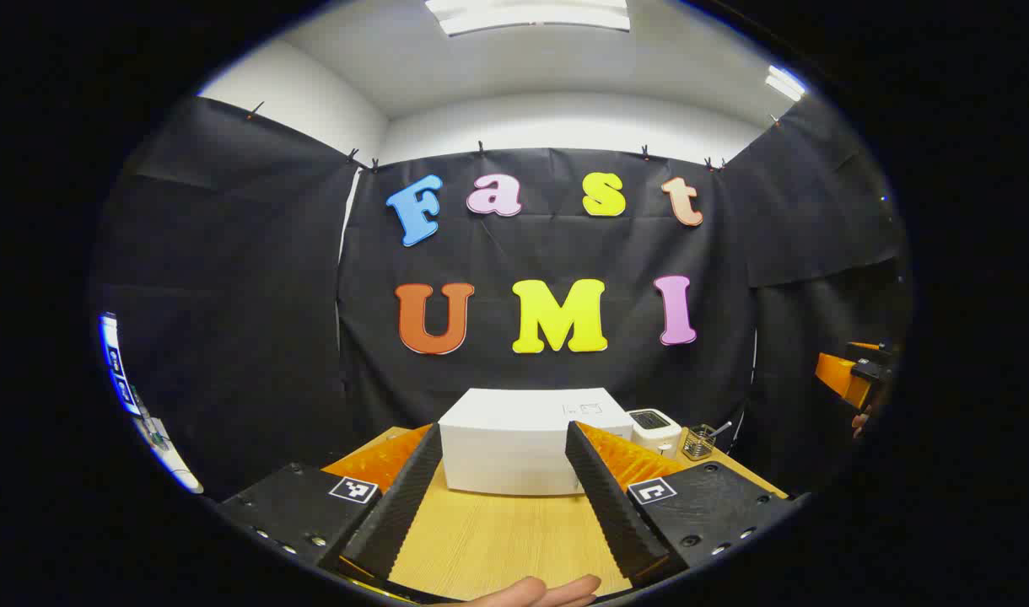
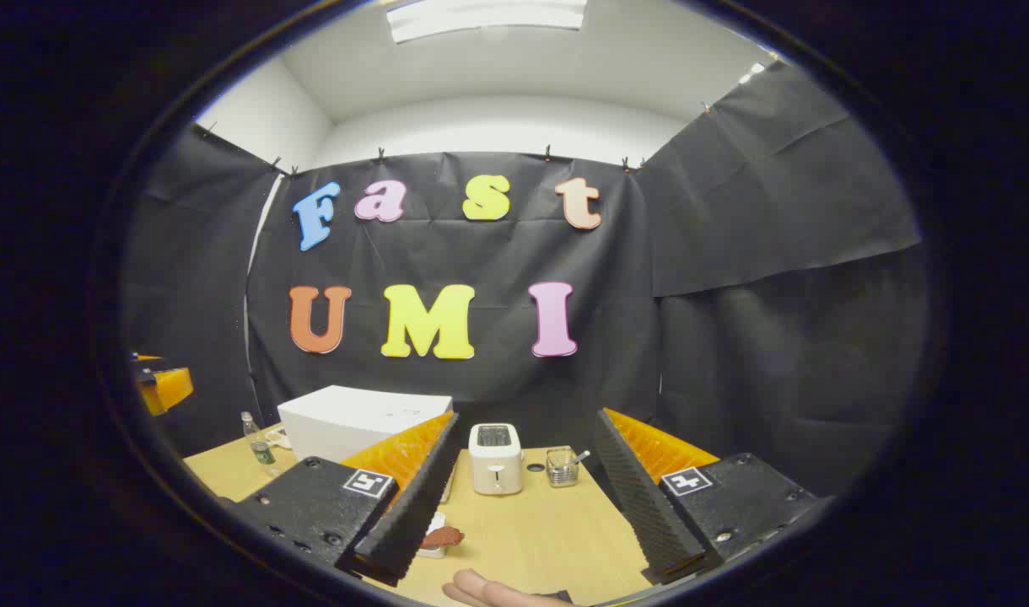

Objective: Open the microwave oven with the left hand, put the food in, and close the microwave oven.

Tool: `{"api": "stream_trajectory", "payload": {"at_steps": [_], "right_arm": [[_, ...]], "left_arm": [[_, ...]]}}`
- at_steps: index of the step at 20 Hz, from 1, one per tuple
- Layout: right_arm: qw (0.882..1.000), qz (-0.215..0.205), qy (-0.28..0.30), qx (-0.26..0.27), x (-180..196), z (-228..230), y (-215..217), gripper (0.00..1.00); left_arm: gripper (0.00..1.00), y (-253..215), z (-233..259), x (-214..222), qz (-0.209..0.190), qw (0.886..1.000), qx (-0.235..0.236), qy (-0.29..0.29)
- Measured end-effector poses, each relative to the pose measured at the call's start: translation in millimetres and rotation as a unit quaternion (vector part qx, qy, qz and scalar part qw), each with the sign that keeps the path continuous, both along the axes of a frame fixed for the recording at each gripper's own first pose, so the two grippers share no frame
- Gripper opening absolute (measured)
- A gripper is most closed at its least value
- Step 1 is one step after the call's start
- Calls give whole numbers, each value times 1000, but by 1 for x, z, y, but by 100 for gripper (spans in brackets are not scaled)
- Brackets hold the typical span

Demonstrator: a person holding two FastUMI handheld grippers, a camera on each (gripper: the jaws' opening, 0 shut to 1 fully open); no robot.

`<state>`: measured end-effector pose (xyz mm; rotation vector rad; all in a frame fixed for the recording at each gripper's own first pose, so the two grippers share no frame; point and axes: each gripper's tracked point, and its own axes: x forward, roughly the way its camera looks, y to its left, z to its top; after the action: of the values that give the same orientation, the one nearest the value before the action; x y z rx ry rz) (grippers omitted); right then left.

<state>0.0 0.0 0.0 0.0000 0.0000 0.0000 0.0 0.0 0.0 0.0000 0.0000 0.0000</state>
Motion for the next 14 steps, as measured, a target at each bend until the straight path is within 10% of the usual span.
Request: {"api": "stream_trajectory", "payload": {"at_steps": [14], "right_arm": [[999, 5, -35, -1, -14, 16, -8, 90]], "left_arm": [[92, -18, 8, -5, -10, 1000, -3, -16]]}}
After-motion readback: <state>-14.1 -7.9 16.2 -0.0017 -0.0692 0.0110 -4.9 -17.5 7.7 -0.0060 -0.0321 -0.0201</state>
